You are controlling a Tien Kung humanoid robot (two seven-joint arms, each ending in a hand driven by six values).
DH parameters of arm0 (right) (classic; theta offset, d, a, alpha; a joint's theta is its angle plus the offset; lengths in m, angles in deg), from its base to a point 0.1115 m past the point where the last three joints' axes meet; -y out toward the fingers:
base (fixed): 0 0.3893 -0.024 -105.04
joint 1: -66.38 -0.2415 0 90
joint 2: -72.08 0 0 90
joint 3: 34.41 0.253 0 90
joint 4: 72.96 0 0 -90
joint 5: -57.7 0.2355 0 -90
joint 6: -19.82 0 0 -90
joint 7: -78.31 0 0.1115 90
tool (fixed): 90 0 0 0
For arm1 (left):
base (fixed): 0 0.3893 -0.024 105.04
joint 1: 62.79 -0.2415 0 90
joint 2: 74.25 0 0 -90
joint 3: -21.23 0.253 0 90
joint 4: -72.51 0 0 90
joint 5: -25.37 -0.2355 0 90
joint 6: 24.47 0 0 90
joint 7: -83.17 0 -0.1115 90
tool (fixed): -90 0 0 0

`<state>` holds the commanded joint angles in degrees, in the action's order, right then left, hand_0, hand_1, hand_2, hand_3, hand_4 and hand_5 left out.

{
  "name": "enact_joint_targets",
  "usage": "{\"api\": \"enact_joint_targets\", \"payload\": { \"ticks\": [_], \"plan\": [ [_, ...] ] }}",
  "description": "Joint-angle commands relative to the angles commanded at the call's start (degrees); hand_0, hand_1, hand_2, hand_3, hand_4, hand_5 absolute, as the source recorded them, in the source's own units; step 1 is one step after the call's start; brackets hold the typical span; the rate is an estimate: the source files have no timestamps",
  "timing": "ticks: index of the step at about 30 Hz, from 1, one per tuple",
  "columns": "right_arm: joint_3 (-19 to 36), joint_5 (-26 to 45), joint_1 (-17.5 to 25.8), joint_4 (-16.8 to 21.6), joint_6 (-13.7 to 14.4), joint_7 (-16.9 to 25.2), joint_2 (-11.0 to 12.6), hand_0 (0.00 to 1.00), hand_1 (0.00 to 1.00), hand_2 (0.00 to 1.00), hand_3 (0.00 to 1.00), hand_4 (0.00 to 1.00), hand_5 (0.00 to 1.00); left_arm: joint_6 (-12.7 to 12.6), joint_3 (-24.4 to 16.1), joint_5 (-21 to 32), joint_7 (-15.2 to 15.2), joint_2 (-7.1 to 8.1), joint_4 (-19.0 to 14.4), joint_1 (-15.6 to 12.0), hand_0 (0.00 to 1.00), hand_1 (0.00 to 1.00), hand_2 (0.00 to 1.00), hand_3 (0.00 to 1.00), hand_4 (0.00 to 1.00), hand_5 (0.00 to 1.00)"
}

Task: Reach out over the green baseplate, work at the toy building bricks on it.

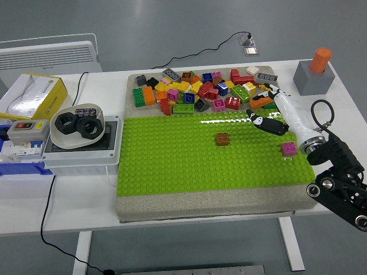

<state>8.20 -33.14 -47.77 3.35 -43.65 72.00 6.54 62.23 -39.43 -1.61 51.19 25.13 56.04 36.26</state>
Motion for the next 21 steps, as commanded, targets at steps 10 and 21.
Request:
{"api": "enact_joint_targets", "payload": {
  "ticks": [10,21],
  "plan": [
    [1.1,9.0,2.7,1.1,0.6,4.7,-1.2,0.998,0.978,0.979,0.727,0.723,0.390,1.4,-2.7,-3.5,-0.9,0.55,-0.2,0.4,0.709,0.649,0.675,0.863,0.998,0.998],
    [1.3,9.0,3.0,1.2,1.1,4.8,-1.2,0.998,0.973,0.976,0.702,0.715,0.340,2.0,-4.1,-4.7,-0.9,0.44,-0.2,0.4,0.711,0.647,0.673,0.863,0.998,0.998]
  ]
}}
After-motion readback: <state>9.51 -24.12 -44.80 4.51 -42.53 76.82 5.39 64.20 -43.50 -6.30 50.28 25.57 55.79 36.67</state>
